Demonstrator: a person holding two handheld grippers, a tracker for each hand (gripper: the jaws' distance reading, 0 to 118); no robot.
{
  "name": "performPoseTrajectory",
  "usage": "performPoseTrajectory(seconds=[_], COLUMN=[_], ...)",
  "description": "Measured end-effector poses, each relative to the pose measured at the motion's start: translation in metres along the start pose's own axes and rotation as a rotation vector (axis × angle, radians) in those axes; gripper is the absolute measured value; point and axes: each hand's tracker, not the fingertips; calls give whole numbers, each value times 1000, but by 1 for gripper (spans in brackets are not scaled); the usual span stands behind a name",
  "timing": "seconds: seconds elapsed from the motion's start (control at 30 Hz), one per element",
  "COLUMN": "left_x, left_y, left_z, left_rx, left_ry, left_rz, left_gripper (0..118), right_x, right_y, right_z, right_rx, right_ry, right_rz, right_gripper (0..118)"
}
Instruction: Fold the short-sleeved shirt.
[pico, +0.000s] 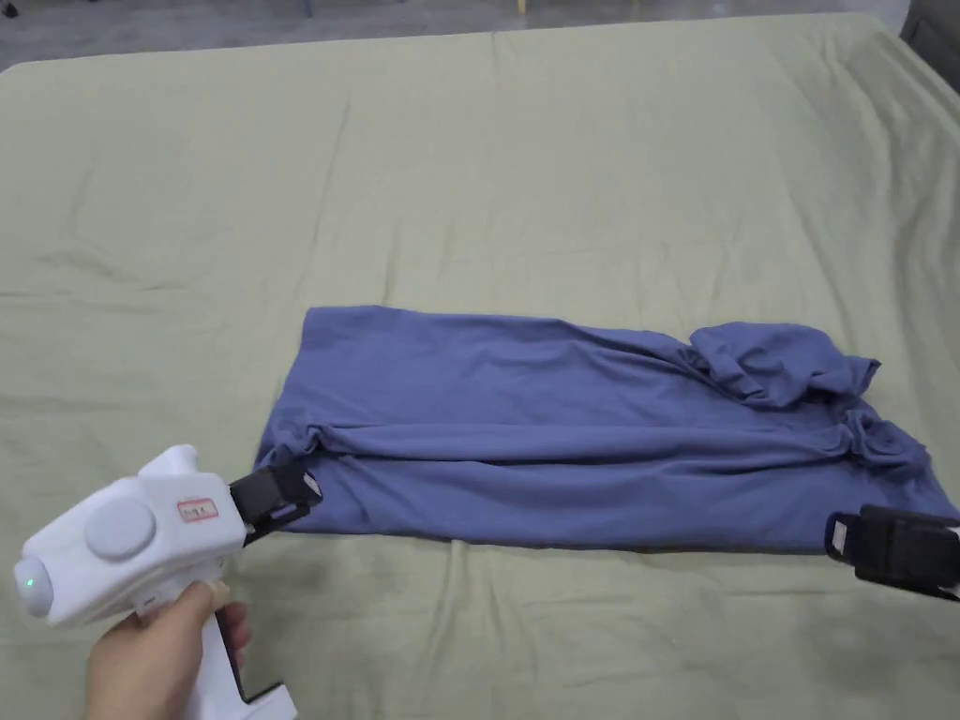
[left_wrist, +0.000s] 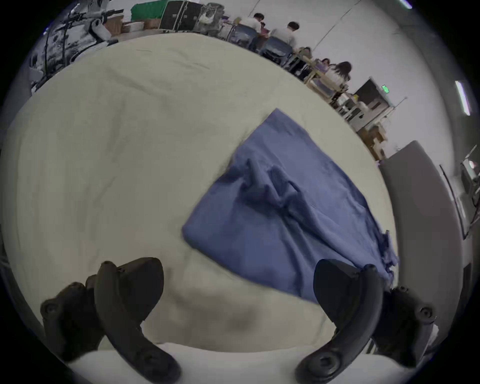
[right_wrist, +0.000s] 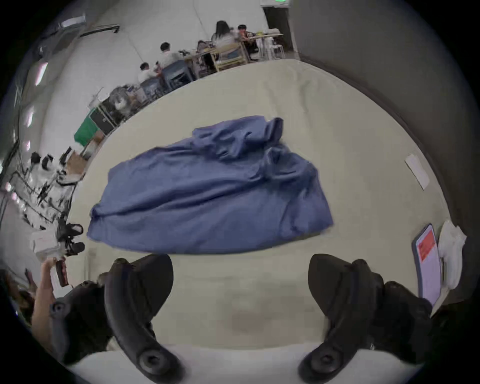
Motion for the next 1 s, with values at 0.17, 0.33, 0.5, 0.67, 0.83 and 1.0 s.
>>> performPoseTrajectory(seconds=[0.17,0.33,0.5,0.67,0.83,1.0], left_x=[48,62,55,50,57,39], left_y=[4,-10,-6,2,-6,12], left_z=[-29,-2,15,30,47,33], left_rx=[-18,66,37,56,49,45], left_ry=[151,200,63,1,-23,-24], left_rz=[-172,-267,-237,-176,-161,-137], left_gripper=[107,3,3,3,3,3], right_x=[54,28,25,41,48,51], right_y=[26,29,31,48,59,60], right_z=[-32,-24,-24,-27,-64,-78], right_rx=[12,26,37,-7,-201,-187], right_ry=[-90,-151,-188,-146,-244,-233], right_rz=[-51,-81,-41,-40,45,16], right_gripper=[111,3,3,3,3,39])
